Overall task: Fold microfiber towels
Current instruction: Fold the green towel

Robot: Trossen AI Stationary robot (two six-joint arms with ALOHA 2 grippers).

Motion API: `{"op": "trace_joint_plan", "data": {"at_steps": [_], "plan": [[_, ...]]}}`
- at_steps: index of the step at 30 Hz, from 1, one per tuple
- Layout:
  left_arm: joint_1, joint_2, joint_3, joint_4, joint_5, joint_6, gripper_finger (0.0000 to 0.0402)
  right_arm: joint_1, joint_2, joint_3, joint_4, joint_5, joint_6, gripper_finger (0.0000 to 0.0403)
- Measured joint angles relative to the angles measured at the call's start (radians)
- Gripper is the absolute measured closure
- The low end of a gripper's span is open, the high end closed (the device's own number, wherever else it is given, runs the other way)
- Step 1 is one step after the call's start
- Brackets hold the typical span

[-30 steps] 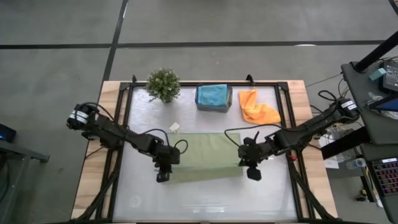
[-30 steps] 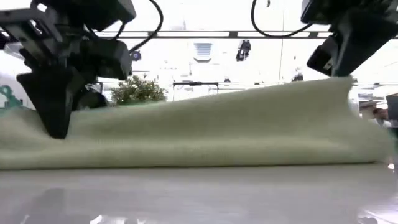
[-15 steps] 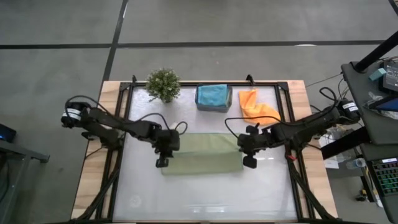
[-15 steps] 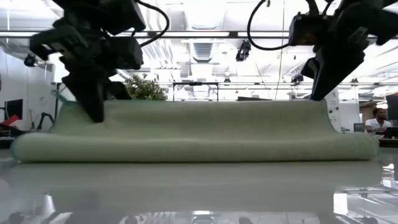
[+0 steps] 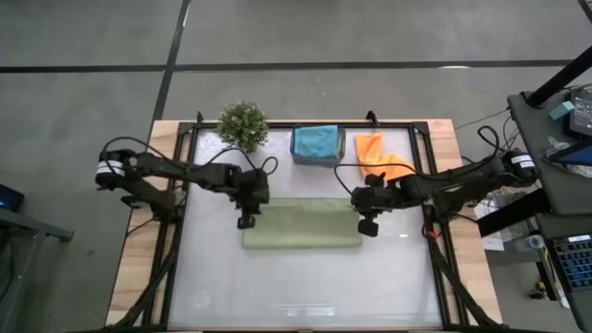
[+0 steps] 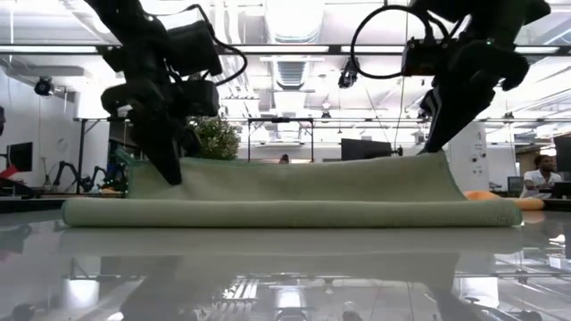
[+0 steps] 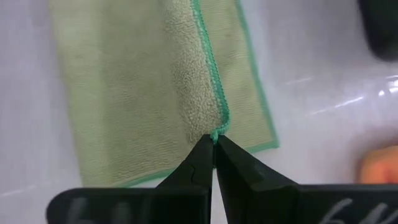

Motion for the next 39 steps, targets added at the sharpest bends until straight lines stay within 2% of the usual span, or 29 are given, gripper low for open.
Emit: {"op": "trace_joint_plan", "data": {"at_steps": [8,19,25,29,33,39], "plan": [[0.033,0.012,0.0,0.007,-0.074,0.012,0.0401,-0.069,0.025,0.0,0.0,0.0,-0.047,0.0394],[0.033,0.012,-0.001,0.01,-0.171,0.045,0.0402,-0.1,0.118,0.0,0.005,0.032,-0.07,0.0394],[0.034,0.012,-0.001,0.012,-0.178,0.047,0.04,-0.1,0.144,0.0,0.011,0.054,-0.068,0.0394],[0.035,0.012,-0.003,0.015,-0.193,0.046,0.0373,-0.1,0.145,0.0,0.012,0.058,-0.067,0.0394],[0.034,0.012,-0.007,0.014,-0.262,0.044,0.033,-0.1,0.142,0.0,0.015,0.099,-0.062,0.0392],[0.035,0.012,-0.008,-0.001,-0.289,0.044,0.0289,-0.103,0.142,0.0,0.014,0.102,-0.08,0.0353]]}}
